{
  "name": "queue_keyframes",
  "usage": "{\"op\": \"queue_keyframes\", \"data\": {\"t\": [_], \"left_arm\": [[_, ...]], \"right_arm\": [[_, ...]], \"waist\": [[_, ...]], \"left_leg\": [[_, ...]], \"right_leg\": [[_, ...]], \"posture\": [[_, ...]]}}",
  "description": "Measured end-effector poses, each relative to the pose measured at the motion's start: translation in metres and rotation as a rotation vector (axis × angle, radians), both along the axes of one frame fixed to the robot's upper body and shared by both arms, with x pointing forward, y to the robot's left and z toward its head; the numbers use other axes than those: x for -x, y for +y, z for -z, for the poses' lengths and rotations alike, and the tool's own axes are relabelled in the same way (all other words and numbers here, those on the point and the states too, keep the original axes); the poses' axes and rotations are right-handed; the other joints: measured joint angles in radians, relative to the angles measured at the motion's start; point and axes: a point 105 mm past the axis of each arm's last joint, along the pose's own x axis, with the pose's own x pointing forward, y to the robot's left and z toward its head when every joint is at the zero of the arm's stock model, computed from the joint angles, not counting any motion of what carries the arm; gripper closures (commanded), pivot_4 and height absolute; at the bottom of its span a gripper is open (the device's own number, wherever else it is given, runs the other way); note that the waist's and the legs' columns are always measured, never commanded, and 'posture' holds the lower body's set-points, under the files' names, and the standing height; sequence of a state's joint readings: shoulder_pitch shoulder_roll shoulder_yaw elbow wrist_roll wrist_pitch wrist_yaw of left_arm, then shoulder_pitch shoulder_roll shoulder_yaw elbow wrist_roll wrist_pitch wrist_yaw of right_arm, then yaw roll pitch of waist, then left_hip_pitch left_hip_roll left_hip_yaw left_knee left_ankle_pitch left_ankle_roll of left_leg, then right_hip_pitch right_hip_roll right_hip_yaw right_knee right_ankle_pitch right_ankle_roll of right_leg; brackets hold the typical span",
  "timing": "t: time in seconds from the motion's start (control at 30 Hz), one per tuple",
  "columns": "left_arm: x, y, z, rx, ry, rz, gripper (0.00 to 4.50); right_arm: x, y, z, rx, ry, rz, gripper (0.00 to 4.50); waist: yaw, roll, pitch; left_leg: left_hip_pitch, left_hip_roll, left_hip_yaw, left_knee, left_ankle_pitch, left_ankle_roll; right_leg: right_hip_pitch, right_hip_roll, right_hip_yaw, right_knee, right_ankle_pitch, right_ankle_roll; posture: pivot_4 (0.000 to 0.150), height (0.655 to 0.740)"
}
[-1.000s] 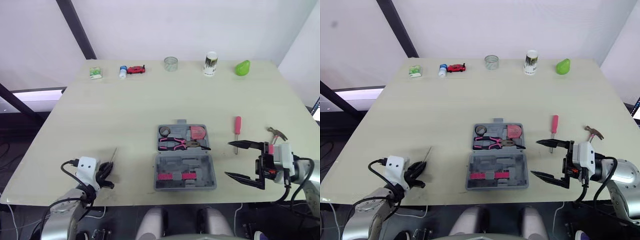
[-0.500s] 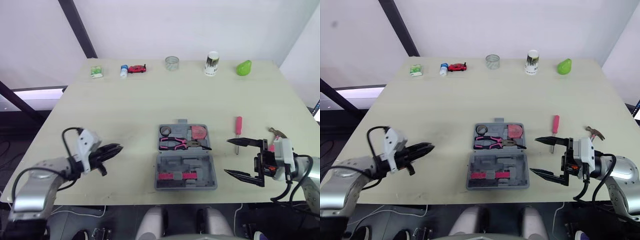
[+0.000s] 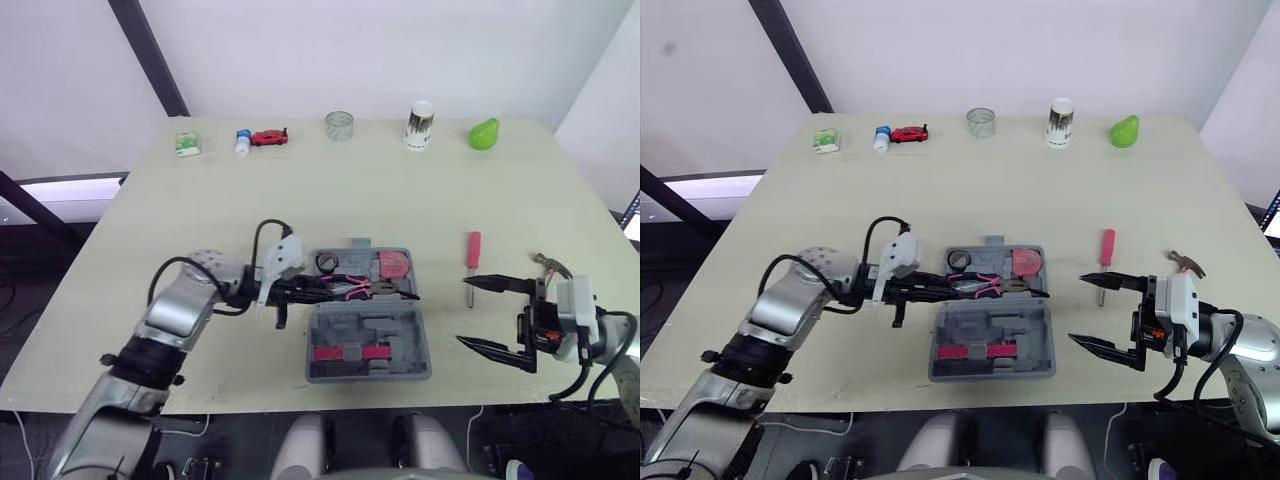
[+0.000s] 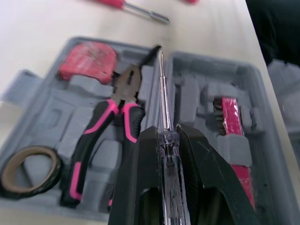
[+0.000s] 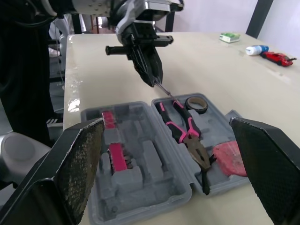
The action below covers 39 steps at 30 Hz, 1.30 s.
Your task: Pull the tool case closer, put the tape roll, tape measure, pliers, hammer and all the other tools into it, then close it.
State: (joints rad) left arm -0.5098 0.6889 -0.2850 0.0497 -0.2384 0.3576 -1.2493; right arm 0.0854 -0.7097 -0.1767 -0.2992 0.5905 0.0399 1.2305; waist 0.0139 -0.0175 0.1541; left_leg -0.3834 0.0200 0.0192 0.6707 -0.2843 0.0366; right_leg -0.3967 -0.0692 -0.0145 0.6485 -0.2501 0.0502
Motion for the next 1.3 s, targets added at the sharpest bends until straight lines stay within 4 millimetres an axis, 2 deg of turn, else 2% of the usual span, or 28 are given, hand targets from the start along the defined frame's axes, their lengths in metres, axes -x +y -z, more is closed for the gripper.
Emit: {"op": "queue_keyframes", "data": {"t": [0.13,0.23,0.57,0.7,1.3], "left_arm": [[0.001,-0.018,0.011,-0.071,0.008,0.070,4.40],[0.004,-0.022,0.020,-0.107,0.027,0.087,4.40],[0.002,-0.041,0.033,-0.172,0.079,0.082,4.40],[0.004,-0.040,0.041,-0.226,0.094,0.080,4.40],[-0.003,-0.043,0.042,-0.301,0.103,0.038,4.40]], "right_arm": [[0.000,-0.009,0.004,0.055,0.006,0.046,0.00],[-0.002,-0.014,0.004,0.074,0.002,0.084,0.00],[-0.003,-0.012,0.004,0.085,-0.011,0.100,0.00],[-0.004,-0.011,0.005,0.085,-0.016,0.105,0.00],[-0.006,-0.003,0.007,0.067,-0.018,0.091,0.00]], "waist": [[0.001,0.000,0.000],[-0.002,0.000,0.000],[0.000,-0.001,0.001],[-0.002,-0.001,0.001],[0.001,-0.001,0.001]], "left_leg": [[0.000,-0.001,0.000,0.001,0.000,0.000],[0.000,0.000,0.000,0.001,0.000,0.000],[-0.001,-0.001,-0.001,0.002,0.000,0.000],[0.000,-0.001,-0.001,0.002,0.000,0.000],[0.000,-0.001,-0.001,0.004,0.000,0.000]], "right_leg": [[0.000,0.000,0.000,0.000,0.000,0.000],[0.000,0.000,0.001,0.000,0.000,0.000],[0.000,0.000,0.001,0.002,0.000,0.000],[0.000,0.000,0.001,0.003,0.000,0.000],[0.000,0.000,0.001,0.005,0.000,0.000]], "posture": [[0.150,0.7400],[0.150,0.7400],[0.150,0.7400],[0.150,0.7400],[0.150,0.7400]]}}
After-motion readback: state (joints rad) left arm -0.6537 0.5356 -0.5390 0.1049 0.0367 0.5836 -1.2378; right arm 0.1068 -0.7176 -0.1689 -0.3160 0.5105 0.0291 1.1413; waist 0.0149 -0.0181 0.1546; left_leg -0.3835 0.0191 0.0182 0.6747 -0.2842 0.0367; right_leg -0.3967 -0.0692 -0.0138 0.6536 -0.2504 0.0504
